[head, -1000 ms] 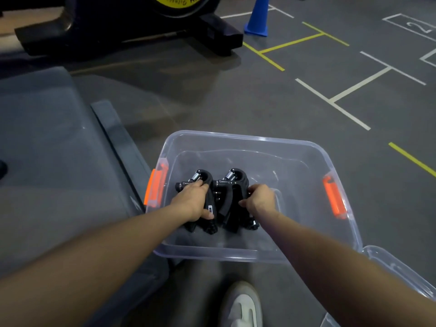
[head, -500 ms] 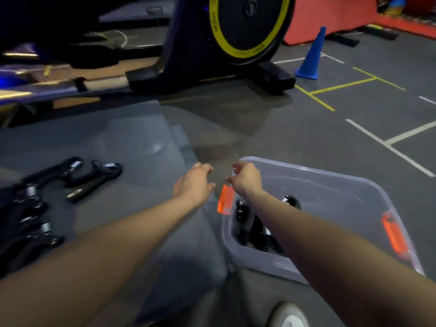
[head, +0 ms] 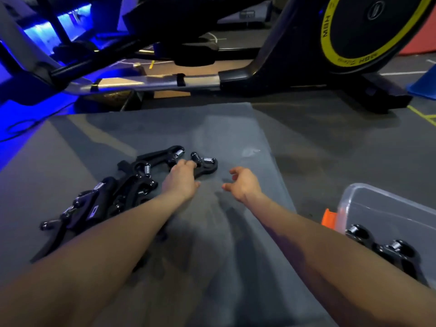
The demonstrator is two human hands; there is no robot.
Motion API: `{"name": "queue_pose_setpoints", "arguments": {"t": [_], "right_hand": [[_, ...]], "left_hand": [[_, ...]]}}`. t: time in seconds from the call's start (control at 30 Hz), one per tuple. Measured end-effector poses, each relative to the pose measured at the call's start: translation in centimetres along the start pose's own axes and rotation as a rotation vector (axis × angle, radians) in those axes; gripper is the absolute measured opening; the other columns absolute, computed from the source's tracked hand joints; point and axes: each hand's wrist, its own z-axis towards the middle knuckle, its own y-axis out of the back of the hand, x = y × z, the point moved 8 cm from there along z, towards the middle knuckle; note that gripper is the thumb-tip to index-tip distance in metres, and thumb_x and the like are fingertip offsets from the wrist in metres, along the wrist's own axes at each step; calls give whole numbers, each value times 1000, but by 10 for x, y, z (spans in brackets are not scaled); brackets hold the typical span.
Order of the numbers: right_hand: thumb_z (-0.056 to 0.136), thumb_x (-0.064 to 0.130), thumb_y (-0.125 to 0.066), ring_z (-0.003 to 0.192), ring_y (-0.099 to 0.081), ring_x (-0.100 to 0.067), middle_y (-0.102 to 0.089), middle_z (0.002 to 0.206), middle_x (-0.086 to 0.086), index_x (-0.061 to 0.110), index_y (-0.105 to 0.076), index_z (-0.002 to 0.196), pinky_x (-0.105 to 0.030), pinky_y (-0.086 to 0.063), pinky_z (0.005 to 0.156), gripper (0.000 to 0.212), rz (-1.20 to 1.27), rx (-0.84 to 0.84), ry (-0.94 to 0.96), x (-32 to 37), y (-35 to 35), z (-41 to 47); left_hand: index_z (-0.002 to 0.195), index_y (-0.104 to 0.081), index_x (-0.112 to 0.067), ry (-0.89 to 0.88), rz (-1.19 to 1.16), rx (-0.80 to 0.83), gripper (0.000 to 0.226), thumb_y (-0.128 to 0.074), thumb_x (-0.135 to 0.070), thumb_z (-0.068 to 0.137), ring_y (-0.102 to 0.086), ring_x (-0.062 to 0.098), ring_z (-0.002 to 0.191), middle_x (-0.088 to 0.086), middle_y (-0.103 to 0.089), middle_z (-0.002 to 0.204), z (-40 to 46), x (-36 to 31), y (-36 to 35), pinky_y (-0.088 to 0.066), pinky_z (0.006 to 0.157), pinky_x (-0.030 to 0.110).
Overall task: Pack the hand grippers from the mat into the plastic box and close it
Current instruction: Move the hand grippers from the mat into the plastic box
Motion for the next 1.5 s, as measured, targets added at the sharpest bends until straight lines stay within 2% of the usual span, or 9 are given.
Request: {"name": "queue_pose_setpoints", "arguments": {"t": [0.33, 0.67, 0.8, 0.87, 0.97, 1.1, 1.3, 1.43, 1.5], "right_hand": [[77, 21, -75, 121, -55, -27, -59, 130, -11, 11, -54, 129, -36, -43, 105, 57, -75, -6, 3, -7, -30, 56], [80, 18, -72, 115, -59, -27, -63, 123, -12, 8, -55, 126, -32, -45, 100, 50, -5, 7, -21, -16, -24, 59], [84, 19, -68, 111, -59, -26, -62, 122, -14, 3, -52, 128, -30, -43, 98, 50, 150, -39, -56, -24, 1, 49], [85, 20, -67, 94, -58, -20, -63, 109, -12, 2, -54, 123, -32, -44, 93, 44, 265, -74, -81, -30, 17, 43], [84, 21, -67, 64, -48, -12, -54, 76, -1, 10, -61, 100, -30, -43, 71, 21, 423, -135, -84, -38, 46, 30], [81, 17, -69, 67, -53, -24, -55, 59, -2, 14, -57, 59, -41, -48, 75, 25, 501, -240, -79, -50, 95, 10], [74, 14, -76, 70, -62, -24, -60, 61, -4, 15, -57, 58, -44, -54, 77, 26, 636, -393, -140, -91, 168, -29], [78, 3, -71, 56, -56, -21, -57, 60, -6, 11, -54, 58, -29, -50, 52, 28, 687, -433, -171, -119, 209, -57], [79, -3, -67, 60, -57, -22, -58, 64, -9, 11, -52, 58, -29, -49, 53, 30, 671, -446, -184, -135, 228, -70]], "left_hand": [[136, -40, -16, 64, 125, 147, 48, -55, -24, 91, -42, 28, 128, 7, -42, 138, 42, 47, -40, -40, 103, 41], [111, -61, -12, 82, 111, 69, 27, -62, -13, 84, -54, 31, 112, 12, -59, 116, 44, 26, -38, -47, 90, 39], [120, -58, -15, -43, 84, 27, 35, -62, -16, 85, -48, 32, 118, 12, -53, 122, 36, -13, -29, -43, 94, 39], [122, -57, -17, -93, 35, 6, 36, -61, -18, 86, -47, 31, 119, 11, -53, 123, 27, -40, -24, -42, 96, 38], [119, -59, -19, -161, -33, -30, 33, -62, -22, 86, -50, 30, 116, 10, -55, 119, 10, -84, -21, -43, 92, 38], [112, -62, -23, -233, -146, -77, 28, -63, -25, 84, -56, 28, 110, 7, -59, 114, -17, -146, -21, -46, 85, 36], [110, -64, -27, -358, -214, -82, 30, -67, -33, 81, -61, 27, 101, 5, -61, 107, -65, -228, -35, -49, 80, 37], [107, -65, -26, -450, -201, -54, 29, -68, -35, 79, -61, 24, 99, 3, -62, 103, -91, -271, -46, -45, 75, 33], [104, -66, -22, -506, -227, -6, 26, -68, -31, 80, -61, 23, 99, 3, -62, 102, -103, -292, -53, -46, 78, 34]]}}
